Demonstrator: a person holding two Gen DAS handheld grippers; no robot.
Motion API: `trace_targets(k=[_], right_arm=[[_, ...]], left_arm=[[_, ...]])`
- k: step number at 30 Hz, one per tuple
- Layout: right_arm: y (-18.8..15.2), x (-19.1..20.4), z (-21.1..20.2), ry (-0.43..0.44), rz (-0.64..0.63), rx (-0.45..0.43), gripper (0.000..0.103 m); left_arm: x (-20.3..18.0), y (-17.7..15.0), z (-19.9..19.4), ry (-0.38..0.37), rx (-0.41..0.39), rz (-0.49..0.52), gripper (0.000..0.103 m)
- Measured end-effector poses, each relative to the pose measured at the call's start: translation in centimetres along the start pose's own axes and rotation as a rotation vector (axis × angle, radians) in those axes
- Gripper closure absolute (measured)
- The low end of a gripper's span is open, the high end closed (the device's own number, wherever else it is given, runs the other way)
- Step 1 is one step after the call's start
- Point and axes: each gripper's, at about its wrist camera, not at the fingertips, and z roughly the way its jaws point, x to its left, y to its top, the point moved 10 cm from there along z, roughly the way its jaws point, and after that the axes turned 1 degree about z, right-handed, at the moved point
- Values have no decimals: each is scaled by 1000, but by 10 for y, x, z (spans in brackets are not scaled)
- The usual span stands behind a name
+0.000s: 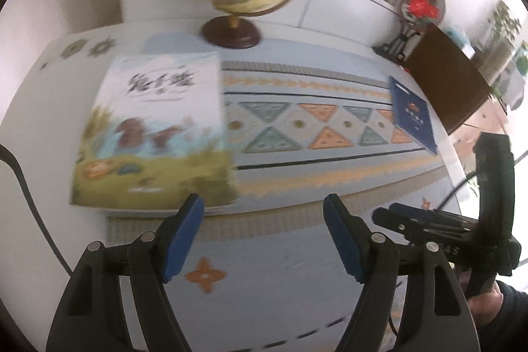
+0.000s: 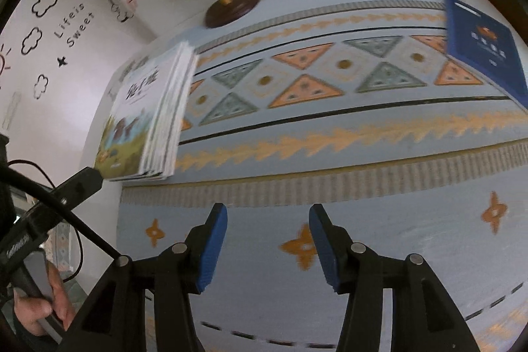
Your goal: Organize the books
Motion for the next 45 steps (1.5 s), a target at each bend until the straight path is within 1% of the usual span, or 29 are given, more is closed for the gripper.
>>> trace_targets(k=[5,10,13,16,20,24,26,28,31,32,35,40,43,45], right_arm=[[16,-43,-19,5,40,-6,53],[35,-91,-37,-8,76,-20,52],[43,-119,-45,-20,108,-29,52],[51,-156,-55,-52,143,-42,52],[62,-206,-63,-87,207,-56,52],[86,-256,-74,-135,263,-101,52],[98,-276,-78,-154,298,-126,52],[110,-297,-79,-156,345,-145,52],[121,-317,-76,-164,387,-159,52],[123,-322,-74,-169,392,-159,52],[128,-331,-67,-179,378,-155,52],[136,-335,-64,-221,319,-177,52],[140,-338,-56,-198,317,-164,52],[142,-341,-52,-202,322,-161,52]], left_arm=[[-53,15,7,17,-13,76,30],[-102,29,23,-8,-12,118,30],[-134,37,42,-51,9,131,30],[-161,45,60,-94,26,144,30],[-201,60,99,-153,64,164,30],[-239,71,138,-211,116,179,30],[-258,77,164,-246,155,182,30],[-270,81,182,-282,184,166,30],[-283,88,211,-331,213,108,30],[-286,89,220,-331,219,96,30],[-298,91,237,-332,226,111,30],[-308,88,253,-349,250,108,30],[-309,91,258,-359,238,105,29],[-308,91,260,-369,237,99,29]])
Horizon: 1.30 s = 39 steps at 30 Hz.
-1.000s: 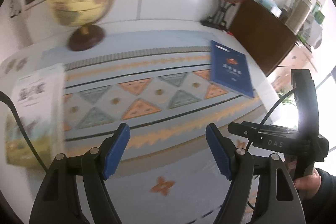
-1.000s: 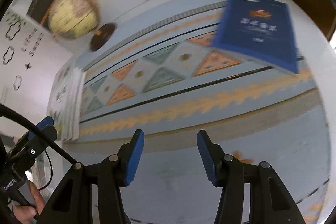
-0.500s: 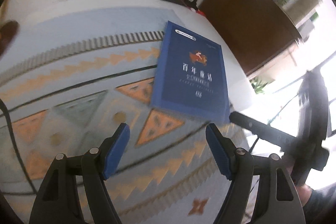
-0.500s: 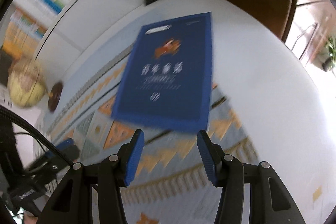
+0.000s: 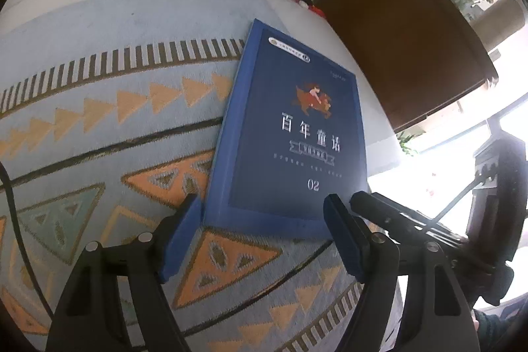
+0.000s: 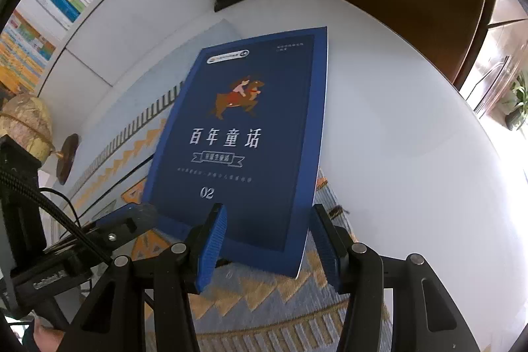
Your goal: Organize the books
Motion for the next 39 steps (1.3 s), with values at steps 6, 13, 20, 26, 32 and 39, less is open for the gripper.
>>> trace_targets(k=[6,13,20,26,32,39], right_arm=[[7,5,5,-17,-46,-3,50],[-1,36,14,19,-203,47,47],[-54,97,14,97,-386,104,40],[-88,124,11,153,-486,146,40],[-79,121,14,151,-435,126,40],[-86,120,13,221,-387,159,40]], left_arm=[[3,0,5,-6,-12,19,26],[29,-21,-30,26,-48,-30,26],[64,-94,-79,77,-63,-174,26],[89,-134,-101,120,-126,-331,26],[93,-132,-98,103,-159,-370,22],[86,-122,-93,44,-198,-432,17]])
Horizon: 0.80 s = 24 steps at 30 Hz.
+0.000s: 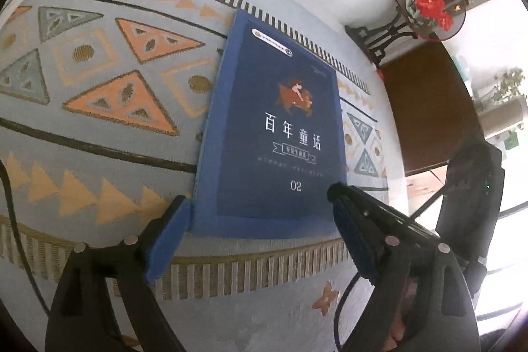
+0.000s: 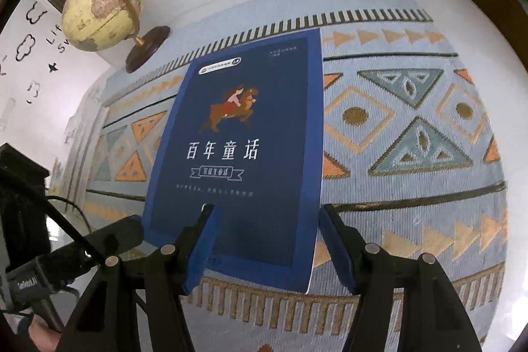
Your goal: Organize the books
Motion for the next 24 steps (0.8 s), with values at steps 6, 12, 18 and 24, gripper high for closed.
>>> trace_targets(k=[6,12,18,24], right_arm=[[2,-8,-4,68,47,7,40],[2,-6,-5,108,65,-3,32],[0,1,-3,93,27,-14,28],[2,-4,-3,125,47,-11,28]], left_arm=[[-12,13,-41,-293,-86,-138,17],[-5,21,-33,-302,-109,-199,16],[2,30,-35,-354,-123,-272,16],[-12,39,-42,-627,-77,-431,16]])
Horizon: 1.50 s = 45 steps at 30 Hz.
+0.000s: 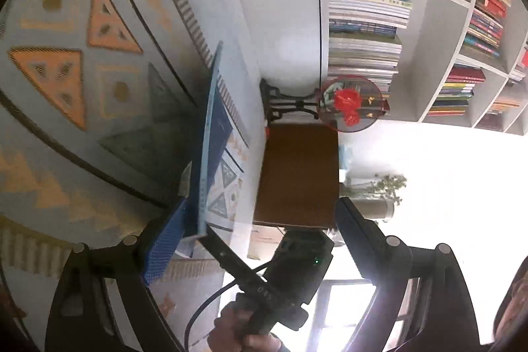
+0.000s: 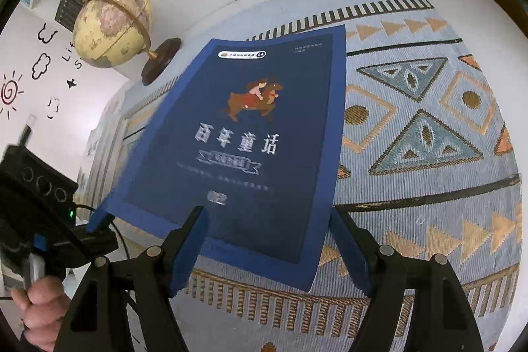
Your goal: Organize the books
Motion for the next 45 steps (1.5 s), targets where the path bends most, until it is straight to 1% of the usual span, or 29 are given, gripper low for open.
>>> trace_targets(k=[2,4,5,6,7,8,11,13,15,17,18,21,23,26,27,28,29,30,31,33,34,35,36,37,40,41,43,44,45], right_arm=[[0,0,0,0,-1,3,28],[0,0,0,3,6,5,28],[0,1,0,14,18,6,28],[1,1,0,23,30,9,28],[1,-1,0,32,41,13,28],[1,-2,-1,40,50,18,28],[1,-7,-4,83,118,49,28],[0,-14,-8,117,180,64,28],[-3,-22,-13,141,233,69,28],[-5,-33,-23,152,297,52,28],[-5,-39,-30,171,335,35,28],[-3,-50,-42,239,418,13,28],[-1,-54,-43,294,462,11,28],[8,-53,-39,370,512,-10,28],[10,-53,-37,376,515,-15,33],[13,-51,-31,373,513,-22,45],[15,-49,-28,365,507,-23,48],[16,-48,-24,344,498,-25,56],[17,-47,-22,320,482,-28,65],[19,-42,-23,290,431,-35,73],[19,-40,-23,274,408,-38,74],[18,-37,-24,257,384,-40,75],[18,-36,-23,249,371,-41,76],[18,-33,-24,234,349,-43,76],[18,-26,-22,203,306,-42,76],[19,-24,-21,186,287,-43,76],[20,-22,-21,154,247,-49,76],[21,-20,-21,138,229,-51,76],[22,-20,-20,123,215,-52,76]], left_arm=[[13,-1,11,91,14,29,16],[27,-2,28,185,41,86,16],[32,-3,36,212,51,90,16],[34,-3,43,224,57,92,17],[34,-3,49,235,53,94,25],[36,-2,55,249,48,84,30],[33,-2,61,230,55,47,33],[31,-6,63,204,83,19,35],[26,-11,62,140,122,-28,35],[19,-13,63,75,155,-69,35],[14,-14,65,38,170,-96,35],[4,-15,71,-25,184,-150,35],[-1,-15,73,-54,194,-178,35],[-1,-18,78,-29,213,-171,35],[2,-19,78,-12,216,-165,35],[3,-19,77,8,217,-154,35],[5,-19,76,46,215,-130,35],[8,-18,75,70,215,-115,35],[10,-18,74,115,213,-86,35],[16,-18,69,192,209,-20,35],[19,-17,67,266,206,38,35],[23,-17,66,367,203,120,35],[27,-17,65,413,202,153,35],[32,-17,64,491,204,202,35],[39,-21,67,589,219,287,35],[37,-22,69,629,221,346,35],[34,-25,73,686,235,433,35],[33,-27,75,733,238,503,35],[31,-27,77,749,239,531,35]])
